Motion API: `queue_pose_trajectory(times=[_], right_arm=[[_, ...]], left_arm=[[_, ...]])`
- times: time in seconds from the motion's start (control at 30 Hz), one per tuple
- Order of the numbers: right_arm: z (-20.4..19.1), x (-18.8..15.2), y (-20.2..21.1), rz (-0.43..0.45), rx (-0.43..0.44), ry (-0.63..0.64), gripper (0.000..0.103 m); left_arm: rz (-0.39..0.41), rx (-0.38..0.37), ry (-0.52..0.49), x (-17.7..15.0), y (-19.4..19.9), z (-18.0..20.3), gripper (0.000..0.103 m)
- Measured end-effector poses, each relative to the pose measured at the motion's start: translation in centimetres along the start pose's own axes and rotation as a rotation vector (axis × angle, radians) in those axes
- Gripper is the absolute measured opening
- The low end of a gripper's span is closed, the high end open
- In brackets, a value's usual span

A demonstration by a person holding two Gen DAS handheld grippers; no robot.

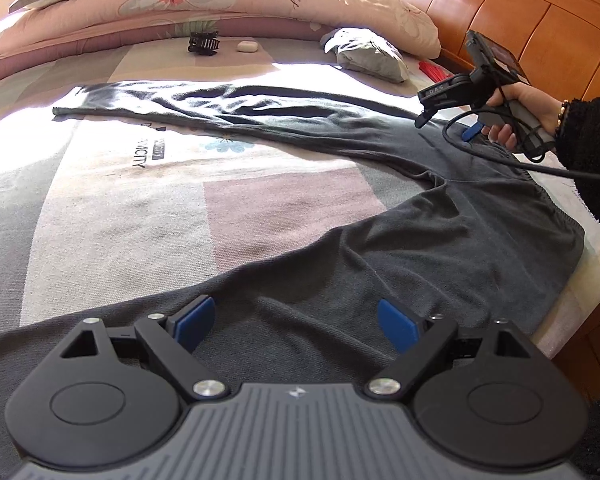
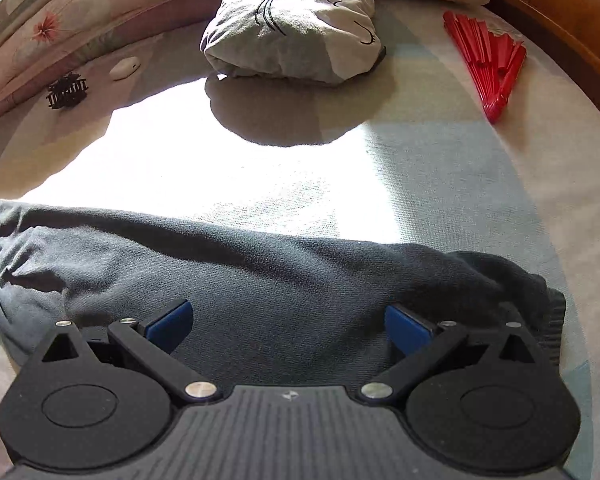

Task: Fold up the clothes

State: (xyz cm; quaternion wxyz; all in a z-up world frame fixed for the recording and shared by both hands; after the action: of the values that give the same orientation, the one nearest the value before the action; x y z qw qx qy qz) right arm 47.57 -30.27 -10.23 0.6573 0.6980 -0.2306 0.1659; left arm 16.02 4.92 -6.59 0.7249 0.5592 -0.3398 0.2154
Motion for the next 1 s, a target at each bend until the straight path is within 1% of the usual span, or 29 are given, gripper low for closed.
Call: queue_pose_trajectory(times=[0.03, 0.1, 0.2, 0.3, 0.4, 0.43, 0.53, 0.57, 0.63, 0.73, 0.77, 0.8, 0.87, 0.9, 0.97, 1.0], right_arm=[[-0.4, -0.1, -0.5, -0.026, -0.045, -0.013, 0.103], [-0.9, 0.0, -2.0, -0.029, -0.101, -0.034, 0.103], [-1.1, 1.5, -3.1, 0.022, -0.155, -0.080, 0.103], [-0.8, 3.2, -4.2, 0.063, -0.166, -0.111, 0.103], [-1.2, 3.8, -3.7, 0.057, -0.166, -0.110, 0.103], [-1.8, 3.5, -3.0, 0.048, -0.161, -0.096, 0.103], [-4.6, 1.3, -0.2, 0.017, -0.086, 0.005, 0.103], [-5.4, 0.2, 0.7, 0.008, -0.056, 0.044, 0.103], [-7.1, -2.2, 1.9, -0.008, -0.029, 0.112, 0.103], [-8.7, -6.3, 2.0, -0.048, -0.040, 0.193, 0.103], [-9.0, -7.6, 2.0, -0.040, -0.043, 0.204, 0.103], [-9.2, -8.5, 2.5, 0.004, -0.049, 0.202, 0.103], [-9.8, -9.3, 3.3, -0.020, -0.026, 0.226, 0.103], [-10.1, -9.2, 3.7, -0.032, -0.013, 0.248, 0.103], [-10.6, -8.3, 4.3, -0.023, 0.042, 0.264, 0.103], [-10.8, -7.8, 4.6, -0.001, 0.049, 0.249, 0.103]], left_arm=[[0.002, 0.000, -0.001, 0.0, 0.0, -0.1, 0.089], [0.007, -0.001, 0.004, -0.1, 0.0, -0.2, 0.089], [0.015, -0.014, 0.015, -0.3, 0.1, -0.4, 0.089], [0.023, -0.021, 0.020, -0.5, 0.1, -0.8, 0.089], [0.032, -0.019, 0.035, -0.6, 0.1, -1.4, 0.089], [0.037, -0.019, 0.041, -0.7, 0.2, -1.5, 0.089], [0.043, -0.014, 0.050, -0.7, 0.1, -1.9, 0.089], [0.044, -0.012, 0.047, -0.7, 0.1, -1.9, 0.089], [0.045, -0.008, 0.043, -0.8, -0.1, -1.9, 0.089], [0.047, -0.021, 0.038, -0.9, 0.0, -1.6, 0.089], [0.048, -0.026, 0.036, -0.9, 0.1, -1.6, 0.089], [0.049, -0.030, 0.034, -1.0, 0.2, -1.5, 0.089], [0.053, -0.035, 0.033, -1.1, 0.4, -1.4, 0.089], [0.056, -0.035, 0.033, -1.0, 0.5, -1.3, 0.089], [0.062, -0.031, 0.033, -0.9, 0.6, -1.3, 0.089], [0.064, -0.030, 0.032, -0.9, 0.6, -1.3, 0.090]])
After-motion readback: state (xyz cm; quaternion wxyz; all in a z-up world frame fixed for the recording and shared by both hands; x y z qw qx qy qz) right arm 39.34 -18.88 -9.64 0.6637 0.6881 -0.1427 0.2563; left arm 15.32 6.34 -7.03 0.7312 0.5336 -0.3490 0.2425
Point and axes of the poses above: each gripper's, at about its wrist camera, not at the fingertips, and y roughly against the way its jaws point, z to its right, x to its top, the point moved 1 cm from there along -y, roughly the way its jaws point, and after that the axes turned 7 degrees about z, right-handed, at the moved point
